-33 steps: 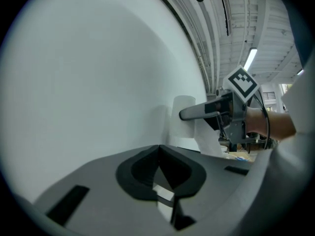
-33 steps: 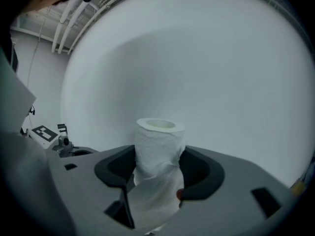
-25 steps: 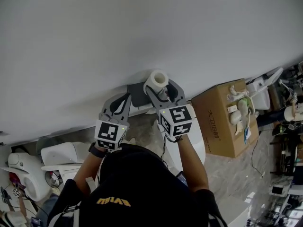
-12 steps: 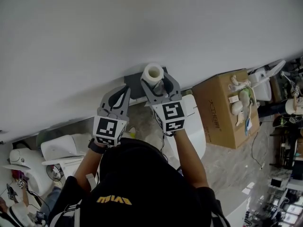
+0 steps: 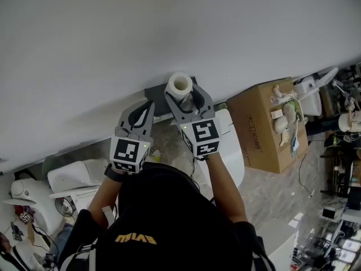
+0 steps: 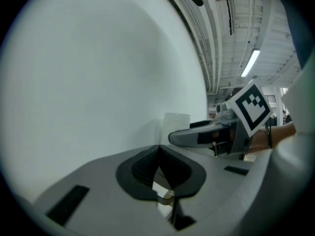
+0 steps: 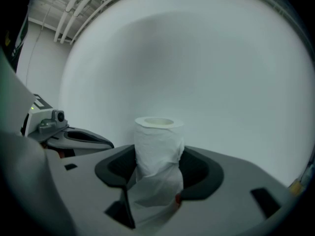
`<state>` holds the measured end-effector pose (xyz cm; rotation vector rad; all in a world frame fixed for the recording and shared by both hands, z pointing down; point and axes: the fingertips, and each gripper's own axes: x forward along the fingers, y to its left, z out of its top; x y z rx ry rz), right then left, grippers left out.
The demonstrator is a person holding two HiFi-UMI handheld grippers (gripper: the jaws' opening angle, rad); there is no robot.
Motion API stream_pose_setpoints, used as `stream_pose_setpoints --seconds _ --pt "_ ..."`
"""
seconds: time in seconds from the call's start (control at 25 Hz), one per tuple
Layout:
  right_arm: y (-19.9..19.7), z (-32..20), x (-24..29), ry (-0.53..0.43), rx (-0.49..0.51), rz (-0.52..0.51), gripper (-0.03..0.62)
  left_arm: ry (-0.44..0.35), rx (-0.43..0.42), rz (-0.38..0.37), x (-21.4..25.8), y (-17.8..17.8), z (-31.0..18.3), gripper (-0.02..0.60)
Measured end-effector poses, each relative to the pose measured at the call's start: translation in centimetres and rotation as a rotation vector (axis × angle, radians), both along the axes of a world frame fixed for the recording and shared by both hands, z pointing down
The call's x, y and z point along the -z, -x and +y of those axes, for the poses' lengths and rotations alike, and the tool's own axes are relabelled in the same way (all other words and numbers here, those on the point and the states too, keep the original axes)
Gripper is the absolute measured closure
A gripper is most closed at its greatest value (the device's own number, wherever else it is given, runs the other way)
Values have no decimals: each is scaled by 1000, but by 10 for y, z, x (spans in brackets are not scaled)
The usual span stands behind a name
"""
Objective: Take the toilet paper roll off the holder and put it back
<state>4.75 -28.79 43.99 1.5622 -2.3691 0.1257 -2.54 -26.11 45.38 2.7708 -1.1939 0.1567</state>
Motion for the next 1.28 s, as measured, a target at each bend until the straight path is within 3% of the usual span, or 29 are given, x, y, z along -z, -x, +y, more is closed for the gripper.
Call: stream_pose_setpoints --seconds 0.76,1.04,1.28 --pt "-1 -1 4 -47 0 0 316 -31 -4 9 10 3 4 571" --pt "-5 5 6 -32 -12 -71 310 -30 21 6 12 13 11 571" --pt "-7 10 15 -48 -25 -63 318 -42 26 -2 13 16 14 571"
